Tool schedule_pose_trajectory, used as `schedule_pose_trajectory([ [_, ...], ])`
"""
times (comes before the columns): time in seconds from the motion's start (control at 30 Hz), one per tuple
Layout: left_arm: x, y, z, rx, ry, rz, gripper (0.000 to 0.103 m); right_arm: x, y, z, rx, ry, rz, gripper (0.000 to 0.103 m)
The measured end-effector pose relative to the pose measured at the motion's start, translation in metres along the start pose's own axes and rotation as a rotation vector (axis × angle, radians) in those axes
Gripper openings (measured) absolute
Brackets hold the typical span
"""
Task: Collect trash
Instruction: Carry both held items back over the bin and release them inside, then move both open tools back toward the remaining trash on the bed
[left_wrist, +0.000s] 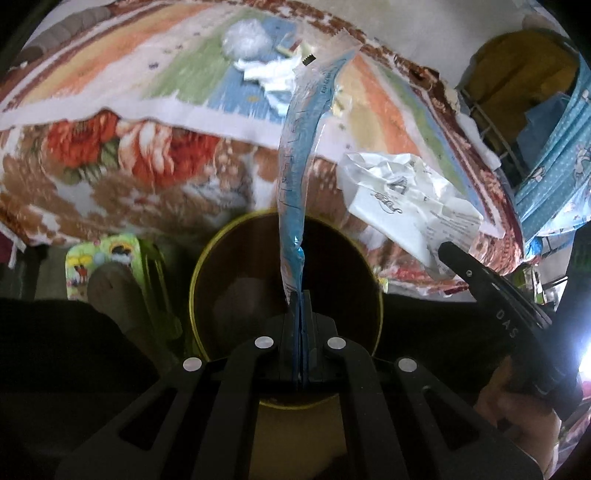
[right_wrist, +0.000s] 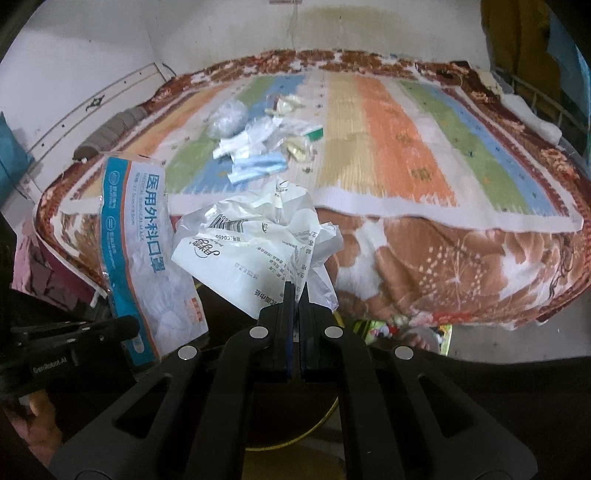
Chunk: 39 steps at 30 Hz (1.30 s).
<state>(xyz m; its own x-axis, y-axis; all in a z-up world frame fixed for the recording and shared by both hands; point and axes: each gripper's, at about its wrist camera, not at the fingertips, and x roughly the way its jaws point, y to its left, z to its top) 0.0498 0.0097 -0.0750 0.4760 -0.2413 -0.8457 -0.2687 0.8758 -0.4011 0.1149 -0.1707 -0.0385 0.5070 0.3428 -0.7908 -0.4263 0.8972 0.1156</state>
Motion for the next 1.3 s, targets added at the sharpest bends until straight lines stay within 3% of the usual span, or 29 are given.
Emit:
schedule_pose_trajectory([
  [0.4, 0.04, 0.01, -0.019, -0.067, 0.159, 0.036, 0.0, 0.049, 0.01, -0.024, -0.028, 0.217, 0.001, 0.001],
  [0.8, 0.079, 0.022, -0.029, -0.164, 0.293, 0.072, 0.0, 0.083, 0.009, -0.037, -0.018, 0.349, -0.03, 0.001],
  [0.83, 0.082, 0.024, -0.029, -0.168, 0.301, 0.084, 0.006, 0.086, 0.009, -0.038, -0.02, 0.359, -0.033, 0.002],
  [0.93, 0.08, 0.026, -0.026, -0.161, 0.278, 0.117, 0.031, 0.087, 0.009, -0.038, -0.015, 0.373, -0.009, 0.009],
  [1.03, 0.069, 0.027, -0.021, -0.15, 0.224, 0.138, 0.035, 0.078, 0.009, -0.034, -0.011, 0.33, 0.01, 0.033],
  [1.07, 0.065, 0.026, -0.019, -0.142, 0.203, 0.148, 0.035, 0.074, 0.009, -0.032, -0.009, 0.32, 0.018, 0.036],
  [1.3, 0.03, 0.019, 0.003, -0.074, 0.051, 0.162, 0.052, 0.041, 0.007, -0.012, -0.007, 0.166, 0.078, 0.043],
])
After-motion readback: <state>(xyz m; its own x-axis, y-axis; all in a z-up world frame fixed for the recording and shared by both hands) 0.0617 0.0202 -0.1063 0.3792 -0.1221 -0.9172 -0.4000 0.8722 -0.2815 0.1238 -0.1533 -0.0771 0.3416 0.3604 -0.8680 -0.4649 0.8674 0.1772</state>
